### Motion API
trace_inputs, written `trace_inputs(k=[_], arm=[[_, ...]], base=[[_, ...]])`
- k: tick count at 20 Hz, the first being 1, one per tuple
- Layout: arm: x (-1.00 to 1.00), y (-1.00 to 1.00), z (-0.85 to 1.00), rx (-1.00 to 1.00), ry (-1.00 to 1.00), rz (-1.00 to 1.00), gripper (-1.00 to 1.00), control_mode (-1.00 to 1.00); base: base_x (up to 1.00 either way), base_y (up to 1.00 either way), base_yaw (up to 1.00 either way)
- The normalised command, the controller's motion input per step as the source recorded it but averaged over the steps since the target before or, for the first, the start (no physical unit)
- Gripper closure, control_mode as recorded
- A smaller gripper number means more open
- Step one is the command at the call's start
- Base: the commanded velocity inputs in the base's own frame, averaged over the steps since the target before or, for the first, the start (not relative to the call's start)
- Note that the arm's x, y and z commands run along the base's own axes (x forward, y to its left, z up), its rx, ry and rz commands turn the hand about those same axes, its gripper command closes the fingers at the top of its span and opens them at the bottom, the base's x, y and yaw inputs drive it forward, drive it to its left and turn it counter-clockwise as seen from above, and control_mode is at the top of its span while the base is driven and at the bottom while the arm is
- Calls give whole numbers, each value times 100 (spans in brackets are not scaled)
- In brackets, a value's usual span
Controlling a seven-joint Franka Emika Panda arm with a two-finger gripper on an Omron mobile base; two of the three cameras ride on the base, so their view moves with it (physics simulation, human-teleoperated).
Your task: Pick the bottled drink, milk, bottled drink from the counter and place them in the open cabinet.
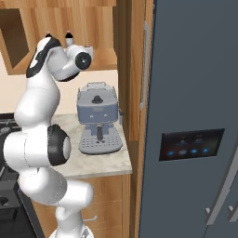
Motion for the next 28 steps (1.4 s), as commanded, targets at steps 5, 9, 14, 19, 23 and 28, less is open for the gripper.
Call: trace_inputs(k=[5, 9, 14, 19, 23, 28], arm=[[-100, -52, 10, 20, 0, -7, -100, -100], [-100, -30, 11, 18, 9, -6, -100, -100], [-100, -5, 45, 15, 20, -8, -100, -100], [-100, 0, 43, 3, 43, -8, -100, -100], [-100, -1, 31, 0, 60, -9, -100, -100], [-100, -13, -46, -1, 41, -5, -100, -100]], base=[[0, 0, 0], [0, 0, 0], [0, 0, 0], [0, 0, 0], [0, 0, 0], [0, 0, 0]])
